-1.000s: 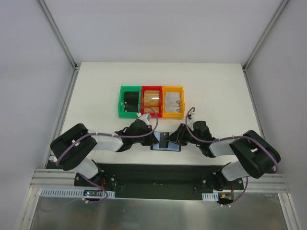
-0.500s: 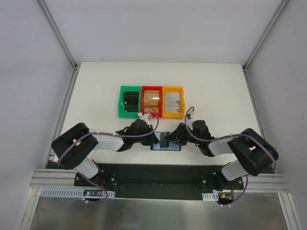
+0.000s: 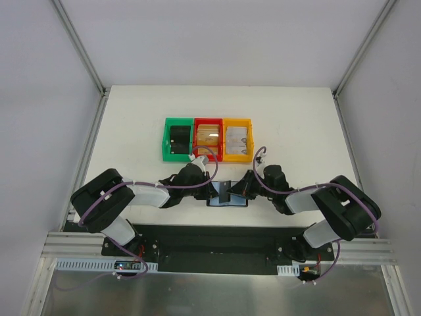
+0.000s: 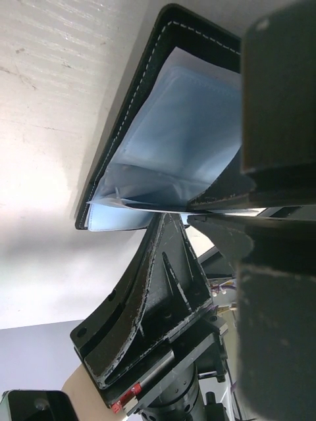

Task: Take the credit cards out of the card holder
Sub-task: Remove the credit card from the card holder.

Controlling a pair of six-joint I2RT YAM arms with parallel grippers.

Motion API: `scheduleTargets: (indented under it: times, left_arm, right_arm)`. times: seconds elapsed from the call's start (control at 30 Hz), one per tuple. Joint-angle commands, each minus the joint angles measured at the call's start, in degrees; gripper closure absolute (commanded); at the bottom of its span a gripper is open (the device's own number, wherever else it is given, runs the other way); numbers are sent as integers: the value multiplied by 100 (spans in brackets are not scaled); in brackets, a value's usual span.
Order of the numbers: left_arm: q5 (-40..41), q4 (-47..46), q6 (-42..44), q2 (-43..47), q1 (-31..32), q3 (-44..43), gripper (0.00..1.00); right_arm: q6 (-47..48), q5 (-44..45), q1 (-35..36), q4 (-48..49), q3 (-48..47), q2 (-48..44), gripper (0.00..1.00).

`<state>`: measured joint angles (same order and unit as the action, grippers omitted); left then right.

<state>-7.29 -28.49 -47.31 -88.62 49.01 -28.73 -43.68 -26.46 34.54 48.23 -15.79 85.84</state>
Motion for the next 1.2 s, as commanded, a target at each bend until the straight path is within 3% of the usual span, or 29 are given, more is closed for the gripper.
scheduleTargets:
  times: [0.0,0.2,0.67,1.1,1.17]
  left_arm:
    - [140,379,29,-156,-15,105,100]
    - [158,388,3,-173,-23,122,100]
    - [201,388,-77,-191,-76,157,100]
    - [-27,239,90,-51,-76,122,100]
    - [-62,230,108,-7,-67,96,91]
  right_arm:
    - [-18,-158,-44,416,-29,-138,94]
    - [-9,-167,-132,407,76,-252,100]
    - [211,-237,-387,-67,226,-762,99]
    - [1485,132,-501,-2984,-345,-2036,100]
    - [1634,132,-501,-3231,-433,-2045,100]
